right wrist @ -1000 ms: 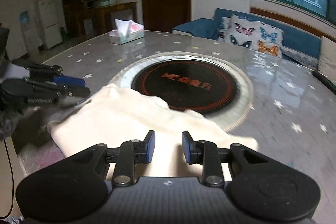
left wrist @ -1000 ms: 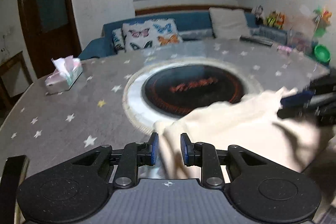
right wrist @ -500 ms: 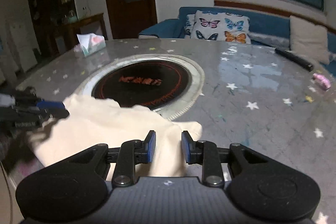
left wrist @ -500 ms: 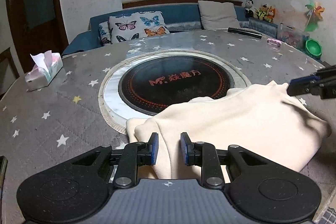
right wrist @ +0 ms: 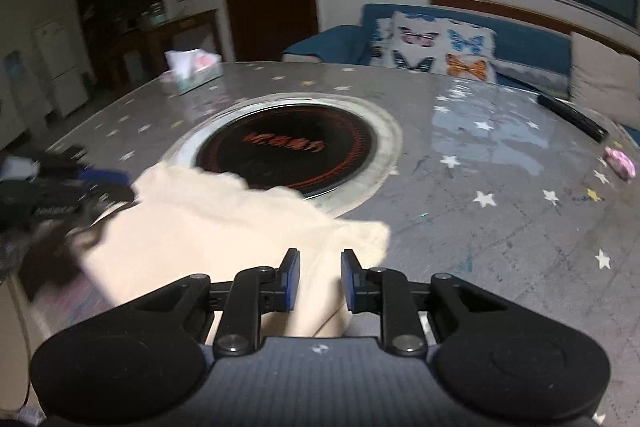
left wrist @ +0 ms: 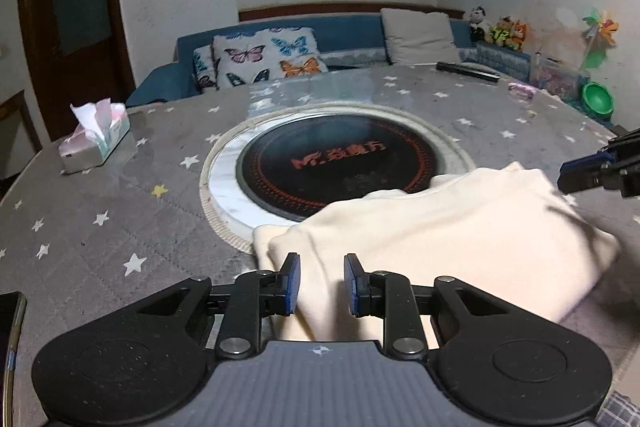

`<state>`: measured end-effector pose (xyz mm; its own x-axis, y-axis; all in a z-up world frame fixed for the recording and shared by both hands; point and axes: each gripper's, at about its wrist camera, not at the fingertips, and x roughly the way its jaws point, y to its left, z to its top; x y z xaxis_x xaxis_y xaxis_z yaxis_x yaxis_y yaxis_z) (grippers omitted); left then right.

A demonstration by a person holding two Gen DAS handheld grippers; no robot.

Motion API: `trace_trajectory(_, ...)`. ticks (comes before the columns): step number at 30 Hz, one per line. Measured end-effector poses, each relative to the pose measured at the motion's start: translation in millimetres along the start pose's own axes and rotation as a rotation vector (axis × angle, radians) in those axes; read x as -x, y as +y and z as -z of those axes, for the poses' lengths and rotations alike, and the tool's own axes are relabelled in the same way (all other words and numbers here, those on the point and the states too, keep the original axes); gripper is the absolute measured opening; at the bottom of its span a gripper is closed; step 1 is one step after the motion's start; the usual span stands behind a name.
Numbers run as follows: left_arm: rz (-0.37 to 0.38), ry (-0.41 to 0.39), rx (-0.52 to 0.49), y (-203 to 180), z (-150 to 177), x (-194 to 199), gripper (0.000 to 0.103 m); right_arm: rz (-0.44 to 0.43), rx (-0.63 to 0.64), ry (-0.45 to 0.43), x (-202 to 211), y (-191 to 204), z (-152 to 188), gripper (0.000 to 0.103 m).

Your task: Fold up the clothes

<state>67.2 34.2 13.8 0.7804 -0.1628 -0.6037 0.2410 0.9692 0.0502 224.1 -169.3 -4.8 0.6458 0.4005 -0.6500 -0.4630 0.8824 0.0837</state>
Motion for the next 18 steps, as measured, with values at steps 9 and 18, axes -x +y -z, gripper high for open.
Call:
trace_trajectory(9, 0.005, 0.023, -0.023, -11, 24, 19, 0.027, -0.067, 0.092, 0.053, 21, 34, 37, 0.014)
trace_trajectory(18, -0.014, 0.01, 0.015, -5, 32, 34, 0.029, -0.044, 0.114, 0.032, 31, 34, 31, 0.013)
